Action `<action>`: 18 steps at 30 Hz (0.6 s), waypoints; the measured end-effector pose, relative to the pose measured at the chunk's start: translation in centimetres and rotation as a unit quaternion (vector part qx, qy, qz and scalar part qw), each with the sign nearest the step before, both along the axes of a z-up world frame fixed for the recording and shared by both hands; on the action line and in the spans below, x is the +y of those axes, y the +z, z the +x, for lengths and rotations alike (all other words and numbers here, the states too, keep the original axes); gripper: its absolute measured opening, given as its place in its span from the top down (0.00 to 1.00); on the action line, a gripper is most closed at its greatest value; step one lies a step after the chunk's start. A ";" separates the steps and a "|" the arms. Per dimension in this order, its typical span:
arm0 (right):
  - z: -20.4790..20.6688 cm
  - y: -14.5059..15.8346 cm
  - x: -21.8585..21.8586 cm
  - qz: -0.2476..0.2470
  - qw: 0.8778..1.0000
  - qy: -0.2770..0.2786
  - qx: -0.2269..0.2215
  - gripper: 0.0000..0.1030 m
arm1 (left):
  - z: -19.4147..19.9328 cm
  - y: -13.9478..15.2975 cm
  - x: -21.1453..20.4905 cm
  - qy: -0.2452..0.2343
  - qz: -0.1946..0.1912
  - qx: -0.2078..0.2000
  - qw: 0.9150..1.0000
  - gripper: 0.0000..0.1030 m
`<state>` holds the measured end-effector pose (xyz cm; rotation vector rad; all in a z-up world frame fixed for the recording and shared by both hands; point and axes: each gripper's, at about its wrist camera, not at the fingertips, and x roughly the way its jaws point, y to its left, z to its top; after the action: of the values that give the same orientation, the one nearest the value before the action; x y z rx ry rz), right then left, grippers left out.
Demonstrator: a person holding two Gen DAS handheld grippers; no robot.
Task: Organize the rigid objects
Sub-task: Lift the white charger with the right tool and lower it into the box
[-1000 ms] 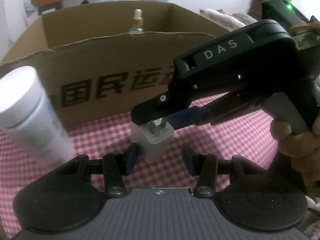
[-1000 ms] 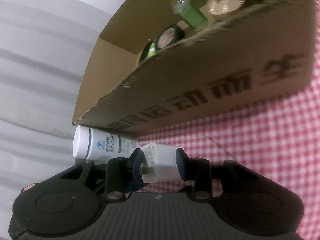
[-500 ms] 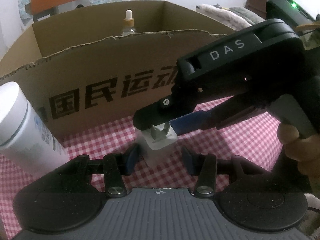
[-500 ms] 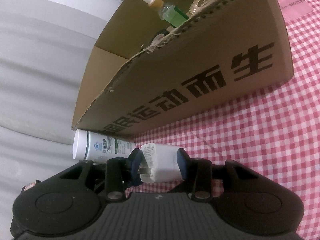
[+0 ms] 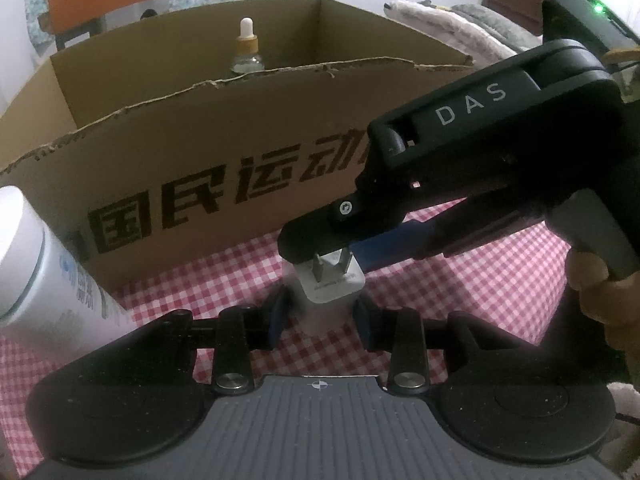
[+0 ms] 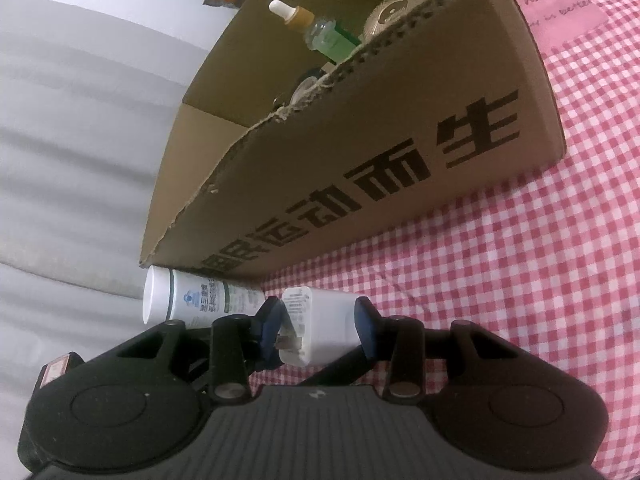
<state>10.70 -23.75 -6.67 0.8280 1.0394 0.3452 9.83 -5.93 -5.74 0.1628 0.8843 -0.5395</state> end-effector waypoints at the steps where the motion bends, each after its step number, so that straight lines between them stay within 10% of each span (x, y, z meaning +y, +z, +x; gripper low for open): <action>1: 0.0 0.0 0.0 0.000 1.000 -0.001 0.000 0.57 | 0.1 0.0 -0.1 0.000 0.002 -0.001 1.000 0.66; 18: -0.1 -0.5 0.5 -0.004 1.000 -0.008 -0.008 0.51 | 0.3 0.2 -1.2 0.011 0.021 -0.004 1.000 0.67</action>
<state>10.59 -23.27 -7.14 0.8235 1.0181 0.3339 10.11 -7.15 -5.54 0.1925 0.8885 -0.4998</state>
